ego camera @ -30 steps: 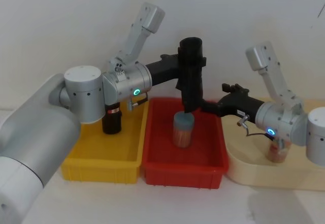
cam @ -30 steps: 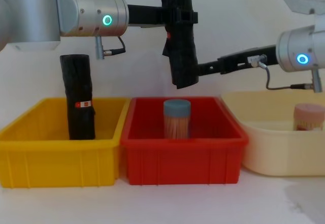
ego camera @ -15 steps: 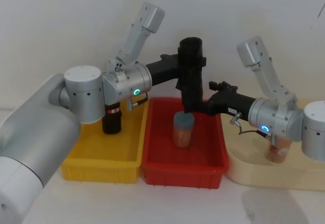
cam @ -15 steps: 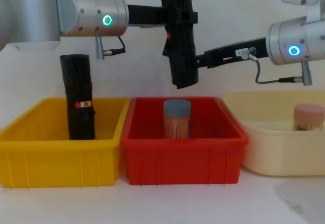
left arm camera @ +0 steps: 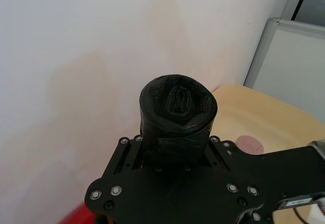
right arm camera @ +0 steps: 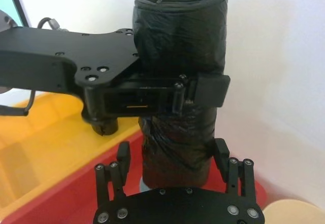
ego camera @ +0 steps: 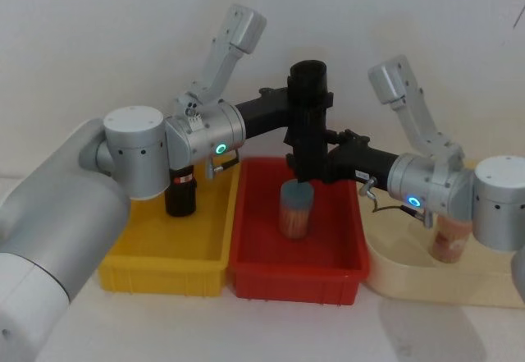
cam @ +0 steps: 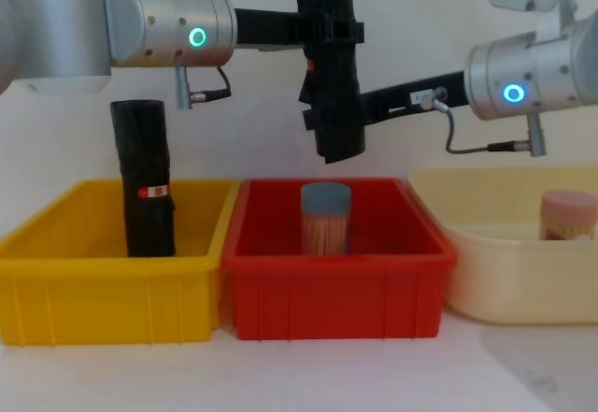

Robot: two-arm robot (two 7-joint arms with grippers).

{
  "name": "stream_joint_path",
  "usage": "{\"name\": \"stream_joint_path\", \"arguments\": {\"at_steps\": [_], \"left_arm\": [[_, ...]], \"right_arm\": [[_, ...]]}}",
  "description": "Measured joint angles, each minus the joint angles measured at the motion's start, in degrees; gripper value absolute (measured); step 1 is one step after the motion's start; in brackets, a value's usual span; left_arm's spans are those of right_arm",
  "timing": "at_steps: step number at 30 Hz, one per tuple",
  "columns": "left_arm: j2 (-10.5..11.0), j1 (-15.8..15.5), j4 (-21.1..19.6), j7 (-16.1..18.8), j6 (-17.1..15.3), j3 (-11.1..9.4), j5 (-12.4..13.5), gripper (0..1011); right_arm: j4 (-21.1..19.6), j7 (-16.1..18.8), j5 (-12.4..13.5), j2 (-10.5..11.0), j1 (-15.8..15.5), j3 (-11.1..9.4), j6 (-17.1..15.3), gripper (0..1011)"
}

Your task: Pick up the garbage bag with the one hand and transfer it to the other hand.

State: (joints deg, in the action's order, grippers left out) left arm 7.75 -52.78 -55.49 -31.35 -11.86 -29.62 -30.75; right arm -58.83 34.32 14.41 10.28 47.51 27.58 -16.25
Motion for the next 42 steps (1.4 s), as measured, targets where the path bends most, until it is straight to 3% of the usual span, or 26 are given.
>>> {"name": "stream_joint_path", "arguments": {"at_steps": [12, 19, 21, 26, 30, 42], "left_arm": [[0.0, 0.0, 0.0, 0.0, 0.0, 0.0, 0.0, 364], [0.0, 0.0, 0.0, 0.0, 0.0, 0.0, 0.0, 364], [0.0, 0.0, 0.0, 0.0, 0.0, 0.0, 0.0, 364], [0.01, 0.0, 0.0, 0.0, 0.0, 0.0, 0.0, 365], [0.0, 0.0, 0.0, 0.0, 0.0, 0.0, 0.0, 439], [0.0, 0.0, 0.0, 0.0, 0.0, 0.0, 0.0, 820]], "right_arm": [[5.24, -0.15, 0.23, -2.2, 2.46, 0.75, 2.07, 983], [7.07, -0.35, 0.32, -2.95, 3.35, 1.01, 2.8, 841], [7.42, -0.38, 0.34, -3.1, 3.53, 1.05, 2.93, 744], [7.97, -0.42, 0.37, -3.34, 3.78, 1.12, 3.15, 608], [8.21, -0.43, 0.4, -3.45, 3.87, 1.19, 3.24, 557], [5.6, -2.94, 0.43, -2.29, 2.56, 0.73, 2.39, 557]]}}
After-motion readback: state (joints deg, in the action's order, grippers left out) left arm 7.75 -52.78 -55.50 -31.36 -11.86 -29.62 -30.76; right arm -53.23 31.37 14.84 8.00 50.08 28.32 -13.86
